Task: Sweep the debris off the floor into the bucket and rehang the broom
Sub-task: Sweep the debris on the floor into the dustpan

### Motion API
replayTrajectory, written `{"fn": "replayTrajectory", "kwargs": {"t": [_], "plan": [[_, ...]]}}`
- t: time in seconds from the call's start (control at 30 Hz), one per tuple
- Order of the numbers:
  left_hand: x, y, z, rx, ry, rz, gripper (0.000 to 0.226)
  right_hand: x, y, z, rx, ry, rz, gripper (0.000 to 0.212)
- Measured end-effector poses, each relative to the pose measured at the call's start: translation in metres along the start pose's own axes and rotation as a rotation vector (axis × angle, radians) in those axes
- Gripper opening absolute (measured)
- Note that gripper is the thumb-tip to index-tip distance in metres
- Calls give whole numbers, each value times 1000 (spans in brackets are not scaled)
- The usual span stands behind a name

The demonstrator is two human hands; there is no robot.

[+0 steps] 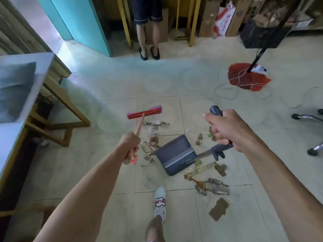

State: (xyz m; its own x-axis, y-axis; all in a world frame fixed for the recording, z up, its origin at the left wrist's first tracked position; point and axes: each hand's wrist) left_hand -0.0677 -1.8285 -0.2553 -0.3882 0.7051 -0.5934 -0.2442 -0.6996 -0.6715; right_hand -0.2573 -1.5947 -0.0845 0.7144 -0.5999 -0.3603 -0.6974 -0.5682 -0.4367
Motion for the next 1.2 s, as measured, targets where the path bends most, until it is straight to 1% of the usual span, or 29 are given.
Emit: {"fn": "replayTrajectory", "kwargs": {"t": [0.1, 0.17, 0.27, 0.33, 0.37, 0.43, 0.53, 0.6, 0.67, 0.73, 0.77, 0.8, 0.87, 0.97, 1.0, 1.07, 1.1, 1.13, 1.2], "plan": [[10, 53, 19, -27, 83, -18, 18, 9, 53, -13, 20, -12, 0, 30], [26, 67, 16, -46, 144, -64, 22, 14, 79, -16, 21, -10, 53, 31], [51, 49, -2, -60, 290, -142, 36, 12, 104, -25, 29, 5, 136, 29], [64, 20, -3, -73, 285, -192, 40, 6, 112, -32, 26, 8, 153, 27], [69, 10, 1, -77, 270, -232, 40, 2, 115, -35, 24, -2, 160, 27], [76, -10, 17, -79, 231, -306, 32, -7, 117, -40, 15, -13, 173, 27], [72, -39, 43, -123, 134, -348, 16, -27, 114, -40, -14, -8, 194, 26], [51, -50, 50, -91, 38, -361, 23, -50, 110, -35, -33, 1, 223, 26], [20, -55, 50, -59, -90, -428, 27, -77, 104, -26, -34, 18, 227, 27], [-2, -59, 45, -124, -264, -477, 28, -105, 96, -15, -36, 35, 204, 27], [-3, -63, 43, -176, -297, -446, 28, -117, 92, -8, -43, 37, 190, 27], [6, -68, 42, -198, -289, -389, 28, -128, 88, -2, -52, 35, 171, 27], [44, -81, 45, -209, -182, -255, 29, -148, 77, 10, -72, 33, 144, 27], [122, -104, 51, -156, 68, -140, 32, -173, 59, 30, -109, 41, 122, 25], [148, -113, 53, -139, 111, -135, 31, -180, 55, 36, -119, 38, 118, 26], [192, -134, 56, -151, 95, -183, 26, -192, 49, 44, -131, 24, 123, 28], [213, -149, 58, -148, 83, -219, 29, -199, 46, 48, -134, 16, 116, 29], [228, -163, 58, -138, 84, -252, 30, -204, 45, 51, -137, 16, 114, 29], [237, -184, 60, -113, 127, -326, 20, -211, 44, 53, -141, 33, 124, 28]]}}
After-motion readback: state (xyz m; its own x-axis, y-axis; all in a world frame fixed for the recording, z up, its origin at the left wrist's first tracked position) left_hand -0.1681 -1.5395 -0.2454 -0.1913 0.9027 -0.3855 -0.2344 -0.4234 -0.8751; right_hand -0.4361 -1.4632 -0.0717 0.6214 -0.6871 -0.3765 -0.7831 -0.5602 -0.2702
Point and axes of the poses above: each hand's wrist, its own y-axis towards the middle knuckle, its own x-axis out of the palm, z = x × y, and after that the axes turned 1 degree about -x, right-handed
